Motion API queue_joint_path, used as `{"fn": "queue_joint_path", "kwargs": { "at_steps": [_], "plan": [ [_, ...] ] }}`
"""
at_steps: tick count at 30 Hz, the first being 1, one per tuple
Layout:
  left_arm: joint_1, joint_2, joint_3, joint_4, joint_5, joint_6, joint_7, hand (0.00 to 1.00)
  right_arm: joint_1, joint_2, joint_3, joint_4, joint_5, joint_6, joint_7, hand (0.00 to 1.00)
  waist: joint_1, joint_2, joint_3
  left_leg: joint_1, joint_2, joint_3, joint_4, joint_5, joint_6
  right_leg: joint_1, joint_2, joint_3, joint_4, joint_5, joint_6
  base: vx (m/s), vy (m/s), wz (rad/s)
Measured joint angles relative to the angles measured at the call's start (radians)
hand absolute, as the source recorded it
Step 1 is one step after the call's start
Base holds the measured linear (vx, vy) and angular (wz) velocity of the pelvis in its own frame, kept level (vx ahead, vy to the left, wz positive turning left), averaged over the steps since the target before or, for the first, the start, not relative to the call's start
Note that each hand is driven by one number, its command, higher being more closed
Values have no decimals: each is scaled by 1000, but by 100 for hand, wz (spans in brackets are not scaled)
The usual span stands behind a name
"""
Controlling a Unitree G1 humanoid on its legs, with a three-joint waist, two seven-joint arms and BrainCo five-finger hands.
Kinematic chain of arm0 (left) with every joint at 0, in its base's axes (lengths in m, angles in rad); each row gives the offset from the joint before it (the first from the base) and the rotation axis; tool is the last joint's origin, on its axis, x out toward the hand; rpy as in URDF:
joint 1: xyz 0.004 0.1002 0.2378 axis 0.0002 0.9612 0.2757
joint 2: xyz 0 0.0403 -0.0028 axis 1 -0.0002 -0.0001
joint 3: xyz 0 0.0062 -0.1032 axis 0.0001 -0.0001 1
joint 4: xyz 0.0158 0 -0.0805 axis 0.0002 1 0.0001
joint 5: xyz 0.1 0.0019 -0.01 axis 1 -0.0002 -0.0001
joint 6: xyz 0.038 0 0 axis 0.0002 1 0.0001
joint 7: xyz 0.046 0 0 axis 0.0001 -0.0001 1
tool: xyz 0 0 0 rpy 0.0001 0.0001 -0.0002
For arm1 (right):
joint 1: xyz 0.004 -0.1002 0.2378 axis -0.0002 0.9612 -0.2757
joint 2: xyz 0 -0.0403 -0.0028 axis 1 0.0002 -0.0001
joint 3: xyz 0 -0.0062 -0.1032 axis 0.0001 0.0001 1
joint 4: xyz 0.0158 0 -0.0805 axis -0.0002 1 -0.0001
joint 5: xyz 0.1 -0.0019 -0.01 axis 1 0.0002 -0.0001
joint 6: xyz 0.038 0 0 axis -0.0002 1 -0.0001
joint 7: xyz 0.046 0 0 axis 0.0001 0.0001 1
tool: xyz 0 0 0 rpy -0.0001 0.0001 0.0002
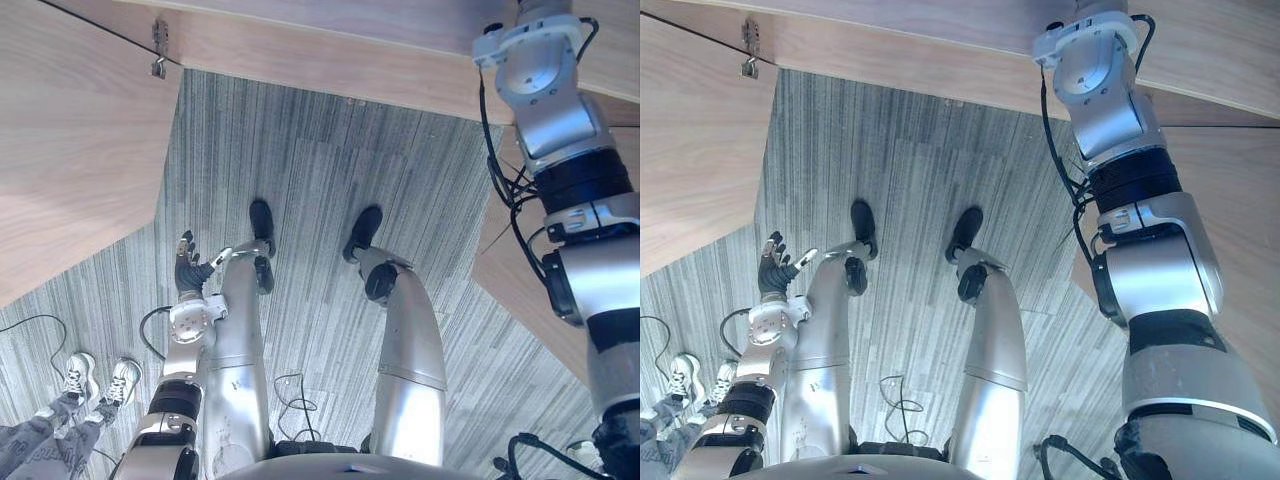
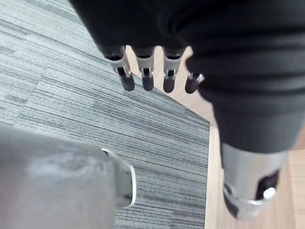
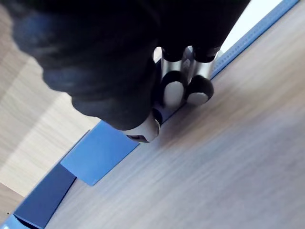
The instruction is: Walk over to the cabinet, pick up the folder, carry it to the office cabinet, place the folder inside the office cabinet, then close the office cabinet door
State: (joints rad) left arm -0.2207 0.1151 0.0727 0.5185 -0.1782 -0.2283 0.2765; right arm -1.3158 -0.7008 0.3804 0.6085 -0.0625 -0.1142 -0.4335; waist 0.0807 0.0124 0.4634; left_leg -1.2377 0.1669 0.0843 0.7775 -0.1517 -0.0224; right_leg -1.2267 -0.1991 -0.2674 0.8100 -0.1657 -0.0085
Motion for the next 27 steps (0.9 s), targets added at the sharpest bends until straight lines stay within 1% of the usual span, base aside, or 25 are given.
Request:
{"fn": "queue_joint_path", "kwargs": {
  "at_steps": [3,5,6,7,8,10,12,13,14,15,17,19,21,22,23,24,25,26,27],
  "plan": [
    [0,-1,4,0,-16,0,0,0,-13,0,-2,8,38,-1,-3,100,-1,0,0,0,-5,-2,-25,17,-2,-2,-3,-8,-16,-1,1,-18,-11,8],
    [0,-1,5,0,-16,0,0,0,-23,0,-2,18,48,-9,-5,100,-3,0,0,0,-8,-3,-43,30,-4,-1,-4,-14,-28,3,-3,-23,-9,8],
    [0,-1,5,0,-16,0,0,0,-26,0,-2,26,71,-17,-5,100,-3,0,0,0,-10,-3,-50,36,-4,-1,-4,-17,-32,6,-8,-15,-5,7],
    [0,-2,5,-1,-16,0,0,0,-29,0,-7,27,77,-21,-4,100,-2,0,0,0,-10,-1,-58,41,-5,-1,-5,-21,-37,17,-25,-17,-6,6],
    [0,-3,5,-1,-16,0,0,0,-29,0,-10,27,83,-23,-3,100,-2,0,0,0,-11,-2,-63,46,-4,-1,-4,-22,-40,18,-26,-14,-8,5],
    [0,-11,12,-4,-17,0,0,0,-25,6,-35,33,113,-34,-1,100,0,0,0,0,-12,-4,-67,54,-5,-1,-4,-25,-37,24,-27,-14,-13,4],
    [1,-22,13,-11,-17,0,1,0,-10,10,-72,30,145,-34,0,100,4,0,0,0,-12,-5,-64,56,-5,-1,-4,-24,-33,25,-28,0,0,0],
    [6,-27,13,-25,-17,2,1,0,14,18,-120,15,164,-32,-3,100,6,0,0,0,-11,-6,-62,57,-5,-1,-4,-24,-35,25,-29,0,0,0],
    [16,-31,14,-38,-16,2,1,0,55,22,-168,-27,188,-31,-11,100,7,0,0,0,-10,-7,-59,57,-5,0,-3,-24,-36,25,-29,0,0,0],
    [19,-31,16,-39,-16,2,1,0,81,22,-189,-56,195,-31,-15,100,6,0,0,0,-9,-7,-57,57,-5,1,-1,-24,-36,26,-29,-16,-5,-7],
    [20,-34,36,-39,-15,10,1,0,210,23,-259,-202,192,-32,-33,100,2,0,0,5,4,-7,-33,54,-2,14,12,-23,-35,32,-30,-10,-9,-14],
    [20,-34,37,-38,-14,13,0,0,312,28,-310,-312,189,-33,-36,100,-3,0,0,22,11,-5,-21,47,3,31,14,-20,-27,32,-30,-14,-17,-15],
    [23,-37,41,-39,-12,14,0,0,413,58,-354,-425,174,-37,-38,100,-6,-2,-1,50,25,-2,-5,32,1,61,27,-14,-25,31,-29,-38,-27,-21],
    [26,-38,41,-39,-1,18,0,0,480,89,-376,-513,169,-46,-47,100,-12,-3,-2,71,31,-1,6,21,-1,81,32,-10,-24,18,-21,-55,-28,-14],
    [28,-39,41,-39,11,26,-1,0,545,125,-397,-595,149,-59,-57,100,-24,-3,-2,97,33,1,6,13,-1,104,34,-7,-24,15,-21,-58,-25,-9],
    [30,-40,40,-39,17,30,-1,0,580,144,-407,-641,136,-63,-60,100,-28,-3,-3,111,33,4,4,10,-1,117,35,-4,-26,13,-21,-67,-26,-11],
    [31,-46,40,-38,27,35,-1,0,650,170,-418,-718,131,-75,-67,100,-28,-3,-3,146,41,23,4,-4,-8,144,40,4,-29,7,-27,-54,-19,-13],
    [34,-51,40,-38,28,36,-1,0,679,186,-424,-750,122,-80,-70,100,-28,-5,-4,164,42,29,2,-7,-9,157,42,9,-30,6,-27,-48,-15,-24],
    [45,-59,40,-39,28,40,-2,0,738,223,-431,-809,96,-89,-70,100,-29,-6,-9,202,50,43,-1,-14,-9,188,45,13,-39,6,-27,-28,-9,-30]
  ]
}}
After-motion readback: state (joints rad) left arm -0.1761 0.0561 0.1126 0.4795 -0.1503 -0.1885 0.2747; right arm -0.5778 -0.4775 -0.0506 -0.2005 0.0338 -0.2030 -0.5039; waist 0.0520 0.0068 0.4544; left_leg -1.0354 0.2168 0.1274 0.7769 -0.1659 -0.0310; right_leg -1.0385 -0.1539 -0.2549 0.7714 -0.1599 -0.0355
